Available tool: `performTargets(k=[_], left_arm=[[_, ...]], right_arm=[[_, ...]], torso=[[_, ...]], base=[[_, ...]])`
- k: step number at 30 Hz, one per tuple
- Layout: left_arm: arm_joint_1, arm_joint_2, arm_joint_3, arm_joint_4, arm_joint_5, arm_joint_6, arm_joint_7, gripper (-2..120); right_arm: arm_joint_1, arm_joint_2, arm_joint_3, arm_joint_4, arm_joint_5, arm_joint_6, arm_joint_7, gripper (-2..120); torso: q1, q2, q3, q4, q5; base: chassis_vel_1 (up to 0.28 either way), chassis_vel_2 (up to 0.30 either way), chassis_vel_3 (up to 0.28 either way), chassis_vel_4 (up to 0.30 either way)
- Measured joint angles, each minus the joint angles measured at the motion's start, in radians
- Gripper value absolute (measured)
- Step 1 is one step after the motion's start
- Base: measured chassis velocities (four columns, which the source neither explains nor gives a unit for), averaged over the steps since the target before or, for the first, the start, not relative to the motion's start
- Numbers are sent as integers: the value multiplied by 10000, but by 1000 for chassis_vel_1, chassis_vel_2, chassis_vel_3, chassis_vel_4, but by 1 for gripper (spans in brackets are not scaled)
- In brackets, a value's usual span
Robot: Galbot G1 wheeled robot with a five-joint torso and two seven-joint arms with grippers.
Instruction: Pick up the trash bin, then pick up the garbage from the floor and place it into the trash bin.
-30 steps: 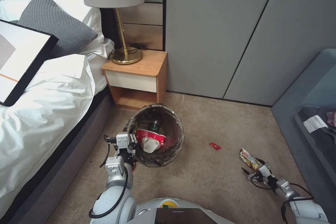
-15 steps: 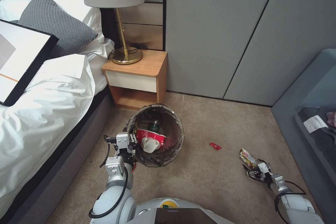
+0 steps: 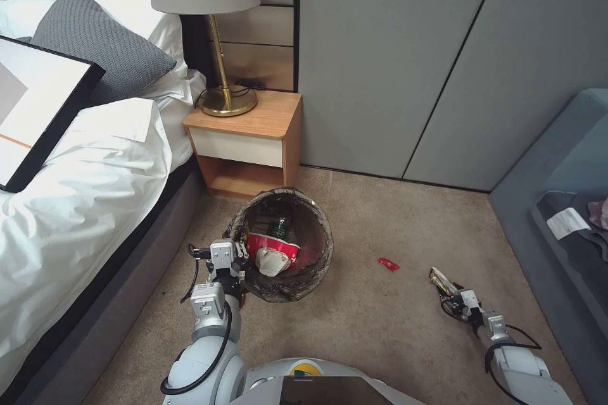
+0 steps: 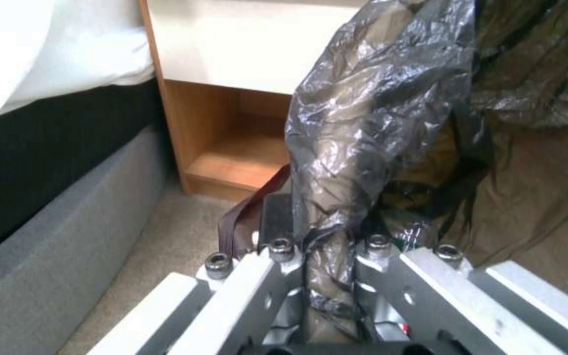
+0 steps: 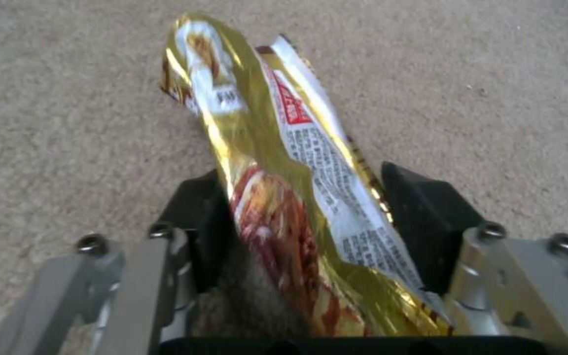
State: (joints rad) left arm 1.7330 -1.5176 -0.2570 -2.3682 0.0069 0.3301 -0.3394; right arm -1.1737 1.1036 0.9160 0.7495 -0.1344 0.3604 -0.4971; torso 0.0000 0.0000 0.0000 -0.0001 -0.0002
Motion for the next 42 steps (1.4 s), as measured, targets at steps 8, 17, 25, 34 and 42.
performTargets(k=[8,17,25,34,42], left_arm=[[0,0,0,0,0,0,1,2],[0,0,0,0,0,0,0,2],[0,0,0,0,0,0,0,2],[0,0,0,0,0,0,0,2],[0,0,0,0,0,0,0,2]], right_arm=[[396,118,-294,-652,651,-88,254,33],[363,202,-384,-596,761,-151,441,9],[196,169,-425,-440,835,-197,614,0],[58,232,-432,-160,861,-248,794,0],[-794,519,-601,1956,1892,-202,1274,0]], torso=[[0,2,-1,-6,-10],[0,2,-1,4,2],[0,1,-1,7,13],[0,-1,1,-3,0],[0,-1,1,2,3]], base=[[0,0,0,0],[0,0,0,0],[0,0,0,0],[0,0,0,0],[0,0,0,0]])
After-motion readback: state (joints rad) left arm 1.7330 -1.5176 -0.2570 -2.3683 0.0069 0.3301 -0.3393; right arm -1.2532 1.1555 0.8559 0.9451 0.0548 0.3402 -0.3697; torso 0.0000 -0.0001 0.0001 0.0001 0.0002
